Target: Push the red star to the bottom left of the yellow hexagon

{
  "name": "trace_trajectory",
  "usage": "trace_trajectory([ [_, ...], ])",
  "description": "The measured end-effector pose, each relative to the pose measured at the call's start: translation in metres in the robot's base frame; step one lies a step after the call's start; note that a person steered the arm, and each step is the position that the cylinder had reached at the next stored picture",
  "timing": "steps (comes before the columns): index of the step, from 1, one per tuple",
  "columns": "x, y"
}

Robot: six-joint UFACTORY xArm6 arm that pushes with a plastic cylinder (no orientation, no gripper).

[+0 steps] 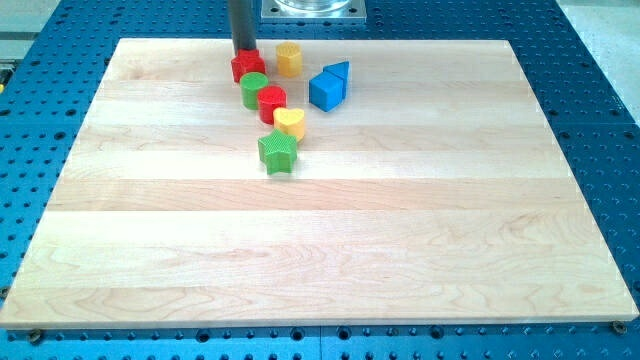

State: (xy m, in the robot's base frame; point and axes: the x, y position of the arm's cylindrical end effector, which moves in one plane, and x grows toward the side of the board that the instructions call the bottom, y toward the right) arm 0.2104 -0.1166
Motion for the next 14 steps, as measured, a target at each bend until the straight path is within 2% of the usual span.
trace_trajectory([
  [1, 0.0, -0.041],
  [3, 0.049, -0.041],
  [5, 0.047, -0.004],
  [11, 0.033, 0.019],
  [12, 0.038, -0.009],
  [13, 0.069, -0.075],
  [14, 0.125, -0.101],
])
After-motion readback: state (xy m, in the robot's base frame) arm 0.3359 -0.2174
